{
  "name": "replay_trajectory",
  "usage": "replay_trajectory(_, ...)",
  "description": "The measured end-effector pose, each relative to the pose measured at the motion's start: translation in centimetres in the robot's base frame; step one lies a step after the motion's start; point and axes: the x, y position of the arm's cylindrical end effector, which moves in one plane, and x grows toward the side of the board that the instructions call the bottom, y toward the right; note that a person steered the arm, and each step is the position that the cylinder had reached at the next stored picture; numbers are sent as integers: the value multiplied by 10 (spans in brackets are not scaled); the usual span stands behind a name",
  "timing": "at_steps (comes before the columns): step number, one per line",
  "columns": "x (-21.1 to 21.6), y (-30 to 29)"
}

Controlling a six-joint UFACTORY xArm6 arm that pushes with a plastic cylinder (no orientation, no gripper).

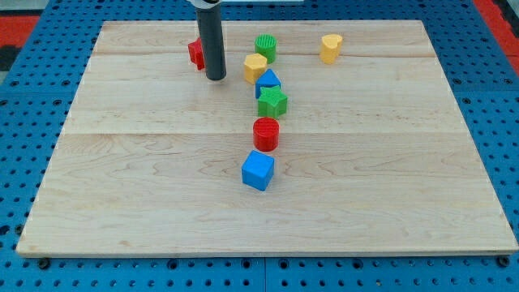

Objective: Push the blue cube into the bottom of the red circle

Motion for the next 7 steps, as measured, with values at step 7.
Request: replay_trajectory(7, 207, 8)
